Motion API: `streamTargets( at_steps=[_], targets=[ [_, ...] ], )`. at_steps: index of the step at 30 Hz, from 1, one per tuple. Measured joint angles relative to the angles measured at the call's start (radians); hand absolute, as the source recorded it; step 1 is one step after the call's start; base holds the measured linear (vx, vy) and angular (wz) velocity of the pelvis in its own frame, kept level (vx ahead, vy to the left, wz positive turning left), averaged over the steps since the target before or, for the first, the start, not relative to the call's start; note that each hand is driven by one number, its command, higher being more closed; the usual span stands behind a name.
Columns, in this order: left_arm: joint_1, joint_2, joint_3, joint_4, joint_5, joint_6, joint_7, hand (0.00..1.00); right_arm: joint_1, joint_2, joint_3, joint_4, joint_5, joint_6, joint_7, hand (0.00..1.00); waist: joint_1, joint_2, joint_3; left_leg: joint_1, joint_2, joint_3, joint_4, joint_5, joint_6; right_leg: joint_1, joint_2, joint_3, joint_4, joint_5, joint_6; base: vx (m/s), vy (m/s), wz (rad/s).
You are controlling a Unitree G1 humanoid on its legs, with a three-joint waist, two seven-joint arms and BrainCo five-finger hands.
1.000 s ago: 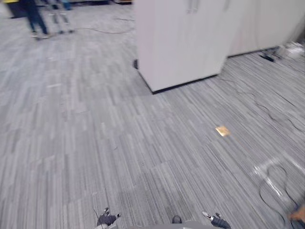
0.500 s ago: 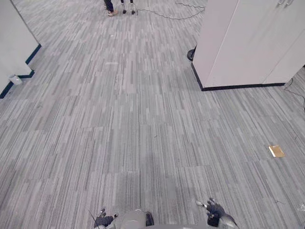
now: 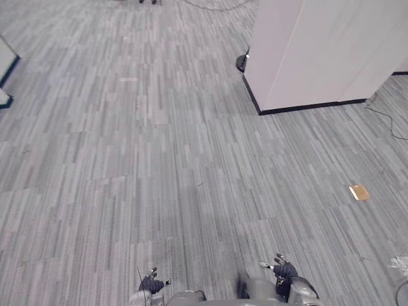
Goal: Organize washtable
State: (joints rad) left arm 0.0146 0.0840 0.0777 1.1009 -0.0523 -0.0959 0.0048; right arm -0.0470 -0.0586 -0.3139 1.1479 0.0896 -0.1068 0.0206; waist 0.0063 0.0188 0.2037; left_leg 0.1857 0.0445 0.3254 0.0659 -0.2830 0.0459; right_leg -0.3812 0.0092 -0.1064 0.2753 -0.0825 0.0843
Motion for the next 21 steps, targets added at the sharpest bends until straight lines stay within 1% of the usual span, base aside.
streamTargets(
  at_steps=[1, 2, 3, 4, 5, 6, 7, 8, 9, 10, 11, 12, 13, 14, 15, 16, 17, 18, 19, 20, 21],
  targets=[
    [-0.012, -0.002, -0.004, 0.001, 0.022, 0.001, -0.006, 0.00, 0.005, 0.004, -0.016, -0.006, 0.000, 0.001, 0.001, 0.00, -0.012, -0.033, 0.012, 0.037, -0.022, -0.013, -0.007, -0.022, -0.026, -0.051, -0.019, 0.000, -0.059, 0.046, 0.013, 0.24, -0.139, 0.41],
    [-0.020, -0.001, -0.006, 0.001, 0.041, 0.001, -0.008, 0.00, 0.010, 0.007, -0.033, -0.008, 0.000, 0.002, 0.001, 0.00, -0.021, -0.056, 0.014, 0.065, -0.036, -0.032, -0.009, -0.044, -0.041, -0.076, -0.041, 0.004, -0.091, 0.056, 0.014, 0.47, -0.276, 0.70],
    [-0.031, -0.001, -0.006, 0.001, 0.049, 0.001, -0.013, 0.00, 0.032, 0.006, -0.049, -0.005, 0.000, 0.006, -0.001, 0.00, -0.026, -0.067, 0.013, 0.103, -0.044, -0.062, -0.010, -0.077, -0.059, -0.104, -0.061, 0.020, -0.103, 0.063, 0.004, 0.62, -0.310, 0.85],
    [-0.037, -0.014, -0.001, 0.004, 0.051, 0.001, -0.013, 0.00, 0.045, -0.007, -0.072, -0.004, 0.000, 0.013, 0.001, 0.00, -0.042, -0.046, 0.003, 0.126, -0.008, -0.087, -0.013, -0.097, -0.086, -0.127, -0.042, 0.027, -0.038, 0.184, -0.038, 0.71, -0.321, 0.77],
    [-0.036, -0.025, 0.005, 0.008, 0.052, 0.000, -0.015, 0.00, 0.051, -0.011, -0.073, -0.005, 0.000, 0.016, 0.002, 0.00, -0.050, -0.014, -0.005, 0.126, 0.017, -0.097, -0.010, -0.096, -0.093, -0.140, -0.021, 0.021, -0.015, 0.198, -0.053, 0.75, -0.286, 0.56],
    [-0.045, -0.038, 0.009, 0.012, 0.054, 0.001, -0.024, 0.00, 0.043, -0.020, -0.086, -0.005, 0.000, 0.017, 0.004, 0.00, -0.051, 0.022, -0.006, 0.109, 0.058, -0.104, 0.013, -0.063, -0.130, -0.165, 0.008, 0.019, 0.033, 0.203, -0.069, 0.64, -0.267, 0.30],
    [-0.050, -0.040, 0.013, 0.012, 0.054, 0.002, -0.027, 0.00, 0.040, -0.020, -0.099, -0.006, 0.000, 0.018, 0.005, 0.00, -0.051, 0.026, -0.006, 0.105, 0.072, -0.108, 0.028, -0.042, -0.152, -0.174, 0.018, 0.015, 0.062, 0.214, -0.104, 0.75, -0.372, 0.07],
    [-0.054, -0.044, 0.020, 0.012, 0.054, 0.003, -0.026, 0.00, 0.032, -0.021, -0.105, -0.006, 0.000, 0.022, 0.004, 0.00, -0.046, 0.036, -0.007, 0.103, 0.100, -0.120, 0.070, 0.001, -0.180, -0.184, 0.044, -0.004, 0.131, 0.154, -0.157, 0.70, -0.398, -0.10],
    [-0.053, -0.041, 0.050, 0.010, 0.054, 0.005, -0.026, 0.00, 0.033, -0.021, -0.102, -0.013, -0.003, 0.021, 0.004, 0.00, -0.047, 0.025, -0.013, 0.091, 0.121, -0.134, 0.139, 0.061, -0.196, -0.175, 0.062, -0.010, 0.177, 0.096, -0.184, 0.69, -0.381, -0.18],
    [-0.054, -0.041, 0.059, 0.008, 0.054, 0.005, -0.025, 0.00, 0.032, -0.016, -0.100, -0.020, -0.005, 0.019, 0.004, 0.00, -0.047, 0.020, -0.015, 0.080, 0.128, -0.138, 0.180, 0.097, -0.201, -0.162, 0.070, -0.009, 0.182, 0.075, -0.190, 0.66, -0.340, -0.22],
    [-0.055, -0.049, 0.082, 0.000, 0.050, 0.005, -0.026, 0.00, 0.031, -0.008, -0.096, -0.037, -0.005, 0.016, 0.004, 0.00, -0.047, 0.016, -0.017, 0.037, 0.146, -0.143, 0.305, 0.190, -0.229, -0.116, 0.090, 0.003, 0.156, 0.049, -0.190, 0.60, -0.259, -0.32],
    [-0.054, -0.055, 0.084, -0.005, 0.044, 0.005, -0.024, 0.00, 0.029, -0.007, -0.065, -0.055, -0.003, 0.014, 0.004, 0.00, -0.046, 0.019, -0.018, -0.034, 0.165, -0.153, 0.490, 0.204, -0.253, -0.049, 0.119, 0.027, 0.088, 0.047, -0.190, 0.68, -0.247, -0.45],
    [-0.050, -0.055, 0.085, -0.009, 0.044, 0.005, -0.021, 0.00, 0.028, -0.007, -0.046, -0.056, -0.001, 0.012, 0.004, 0.00, -0.042, 0.019, -0.018, -0.087, 0.167, -0.158, 0.629, 0.191, -0.262, 0.017, 0.140, 0.050, 0.031, 0.049, -0.192, 0.54, -0.161, -0.48],
    [-0.043, -0.055, 0.088, -0.009, 0.043, 0.005, -0.017, 0.00, 0.026, -0.008, -0.035, -0.052, 0.000, 0.010, 0.004, 0.00, -0.038, 0.018, -0.018, -0.113, 0.165, -0.159, 0.705, 0.172, -0.276, 0.064, 0.151, 0.064, -0.002, 0.050, -0.193, 0.59, -0.142, -0.62],
    [-0.016, -0.058, 0.094, -0.013, 0.031, 0.005, 0.000, 0.00, 0.023, -0.012, -0.029, -0.032, 0.002, 0.007, 0.001, 0.00, -0.030, 0.017, -0.017, -0.170, 0.161, -0.148, 0.839, 0.110, -0.248, 0.189, 0.168, 0.100, -0.077, 0.051, -0.196, 0.37, -0.085, -0.50],
    [-0.007, -0.059, 0.106, -0.018, 0.024, 0.006, 0.002, 0.00, 0.027, -0.013, -0.029, -0.029, 0.005, 0.006, 0.001, 0.00, -0.029, 0.016, -0.018, -0.199, 0.161, -0.132, 0.866, 0.088, -0.224, 0.233, 0.170, 0.112, -0.107, 0.051, -0.196, 0.53, -0.057, -0.50],
    [-0.002, -0.060, 0.128, -0.042, 0.007, 0.004, 0.016, 0.00, 0.030, -0.018, -0.027, -0.029, 0.021, 0.004, -0.004, 0.00, -0.014, 0.015, -0.019, -0.276, 0.161, -0.095, 0.892, 0.050, -0.160, 0.311, 0.170, 0.150, -0.162, 0.050, -0.198, 0.35, 0.003, -0.51],
    [0.002, -0.059, 0.146, -0.054, -0.012, 0.001, 0.025, 0.00, 0.021, -0.029, -0.027, -0.027, 0.027, 0.004, -0.005, 0.00, 0.010, 0.015, -0.019, -0.370, 0.160, -0.071, 0.873, 0.012, -0.099, 0.364, 0.168, 0.195, -0.198, 0.041, -0.205, 0.51, 0.045, -0.65],
    [0.006, -0.059, 0.159, -0.054, -0.025, 0.000, 0.028, 0.00, 0.011, -0.033, -0.028, -0.024, 0.028, 0.005, -0.006, 0.00, 0.017, 0.016, -0.018, -0.419, 0.157, -0.073, 0.840, 0.001, -0.084, 0.386, 0.165, 0.216, -0.208, 0.036, -0.208, 0.42, 0.110, -0.85],
    [0.007, -0.057, 0.195, -0.063, -0.059, -0.001, 0.043, 0.00, 0.000, -0.037, -0.029, -0.024, 0.031, 0.004, -0.016, 0.00, 0.037, 0.015, -0.016, -0.498, 0.144, -0.097, 0.709, 0.002, -0.085, 0.429, 0.153, 0.250, -0.220, 0.018, -0.206, 0.49, 0.172, -0.86],
    [0.017, -0.053, 0.210, -0.071, -0.083, -0.003, 0.061, 0.00, -0.007, -0.038, -0.028, -0.027, 0.037, 0.001, -0.022, 0.00, 0.047, 0.006, -0.011, -0.546, 0.114, -0.166, 0.487, 0.031, -0.123, 0.470, 0.133, 0.284, -0.227, -0.017, -0.211, 0.39, 0.178, -0.85]
  ],
)
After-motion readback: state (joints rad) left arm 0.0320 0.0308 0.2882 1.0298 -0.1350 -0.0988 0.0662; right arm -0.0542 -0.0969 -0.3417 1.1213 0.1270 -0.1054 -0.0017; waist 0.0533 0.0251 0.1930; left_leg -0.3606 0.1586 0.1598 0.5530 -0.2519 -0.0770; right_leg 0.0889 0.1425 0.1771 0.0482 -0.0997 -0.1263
